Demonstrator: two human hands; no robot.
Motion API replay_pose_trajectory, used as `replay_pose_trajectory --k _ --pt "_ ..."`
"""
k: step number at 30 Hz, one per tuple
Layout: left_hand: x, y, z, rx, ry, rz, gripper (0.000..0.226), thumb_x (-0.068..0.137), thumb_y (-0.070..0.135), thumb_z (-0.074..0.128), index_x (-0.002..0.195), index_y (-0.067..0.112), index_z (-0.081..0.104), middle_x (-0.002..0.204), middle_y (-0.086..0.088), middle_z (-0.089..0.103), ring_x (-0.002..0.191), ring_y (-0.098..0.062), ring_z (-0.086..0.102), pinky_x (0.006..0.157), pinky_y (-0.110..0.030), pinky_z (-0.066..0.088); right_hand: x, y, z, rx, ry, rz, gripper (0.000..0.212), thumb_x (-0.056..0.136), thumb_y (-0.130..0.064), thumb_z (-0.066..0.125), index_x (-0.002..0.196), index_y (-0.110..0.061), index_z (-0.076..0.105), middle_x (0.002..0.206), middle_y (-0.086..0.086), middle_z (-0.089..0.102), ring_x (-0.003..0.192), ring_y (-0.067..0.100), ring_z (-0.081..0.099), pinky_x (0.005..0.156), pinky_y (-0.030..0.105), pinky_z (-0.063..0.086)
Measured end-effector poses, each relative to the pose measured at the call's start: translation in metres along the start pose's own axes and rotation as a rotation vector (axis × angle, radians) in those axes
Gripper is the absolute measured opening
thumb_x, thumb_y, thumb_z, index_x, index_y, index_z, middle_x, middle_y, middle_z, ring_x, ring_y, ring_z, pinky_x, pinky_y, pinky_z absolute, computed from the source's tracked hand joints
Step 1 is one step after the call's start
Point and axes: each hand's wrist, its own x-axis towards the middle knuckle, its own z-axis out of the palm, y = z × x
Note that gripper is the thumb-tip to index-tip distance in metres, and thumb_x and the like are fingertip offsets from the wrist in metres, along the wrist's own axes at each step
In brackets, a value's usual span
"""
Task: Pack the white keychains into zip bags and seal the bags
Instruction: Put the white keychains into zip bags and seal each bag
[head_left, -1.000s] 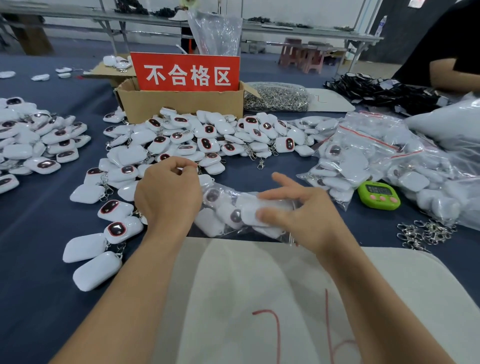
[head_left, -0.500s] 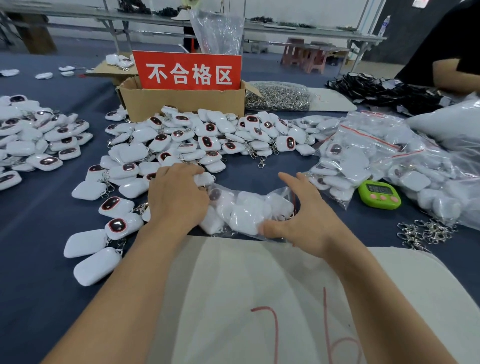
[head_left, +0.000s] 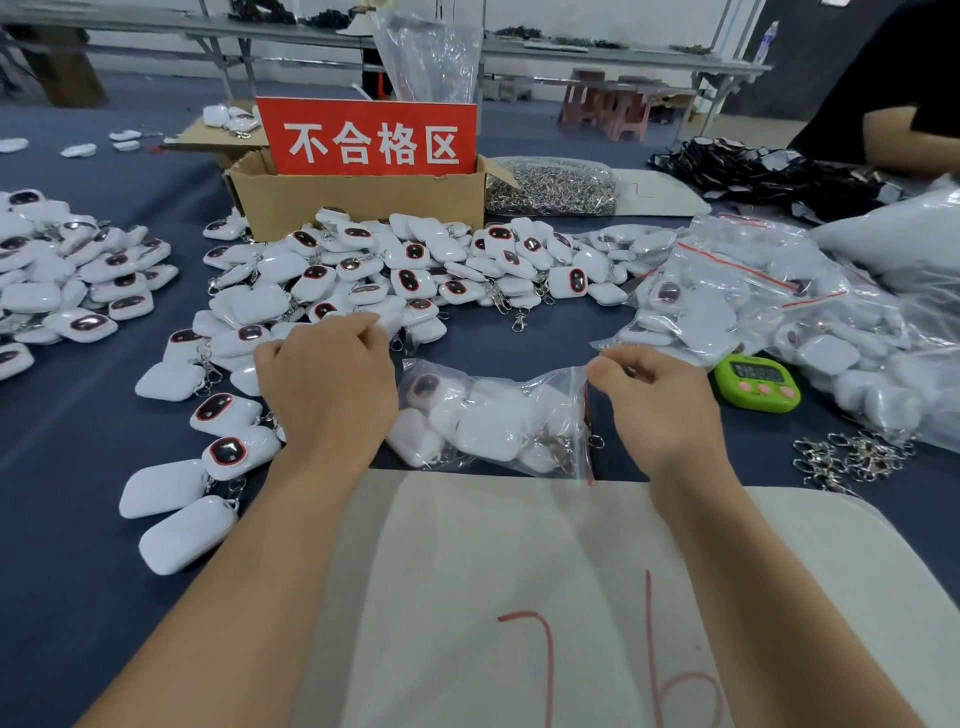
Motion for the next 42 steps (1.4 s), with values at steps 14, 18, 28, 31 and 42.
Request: replay_pose_trajectory --k 14,18,28,31,42 --pt "-0.011 0.026 -0.017 -0.948 0.033 -0.088 0.024 0.097 0.028 0.065 0.083 0.048 0.070 0.070 0.024 0.070 0.068 0.006 0.061 0.065 -0.009 0.048 -0.014 -0.015 0.001 0.222 -0.003 -0.184 0.019 0.071 -0.020 0.071 0.080 -0.033 0.081 0.089 -0.023 0.077 0.075 -0.004 0.069 0.068 0.009 0.048" --pt "-0.013 0.029 -0.014 -1.060 -0.011 -0.190 0.014 0.094 0.031 0.073 0.090 0.044 0.075 0.068 0.020 0.065 0.067 0.004 0.059 0.065 -0.008 0.050 -0.024 -0.021 0.006 0.226 -0.034 -0.213 0.020 0.072 -0.019 0.069 0.077 -0.034 0.081 0.083 -0.015 0.078 0.076 0.002 0.072 0.075 0.020 0.051" --pt "-0.022 0.042 -0.021 -1.126 -0.315 -0.079 0.011 0.083 0.028 0.083 0.073 0.028 0.079 0.068 0.002 0.076 0.061 -0.005 0.065 0.064 -0.017 0.052 -0.045 -0.034 0.016 0.203 -0.125 -0.277 0.033 0.076 -0.021 0.075 0.106 -0.035 0.079 0.095 -0.010 0.079 0.088 0.004 0.073 0.084 0.026 0.060" --pt "-0.026 0.046 -0.025 -1.133 -0.404 -0.022 0.013 0.079 0.021 0.087 0.071 0.021 0.077 0.065 -0.003 0.075 0.056 -0.010 0.066 0.058 -0.019 0.052 -0.049 -0.035 0.020 0.173 -0.196 -0.328 0.045 0.075 -0.023 0.077 0.119 -0.030 0.076 0.107 -0.012 0.078 0.100 -0.002 0.072 0.089 0.023 0.058" --pt "-0.039 0.045 -0.020 -1.161 -0.518 -0.038 0.031 0.070 0.020 0.081 0.099 0.030 0.079 0.098 0.006 0.080 0.100 -0.008 0.075 0.092 -0.030 0.058 -0.042 -0.034 0.012 0.308 -0.161 -0.166 0.009 0.090 -0.013 0.075 0.088 -0.021 0.077 0.075 0.000 0.078 0.067 0.014 0.075 0.059 0.024 0.058"
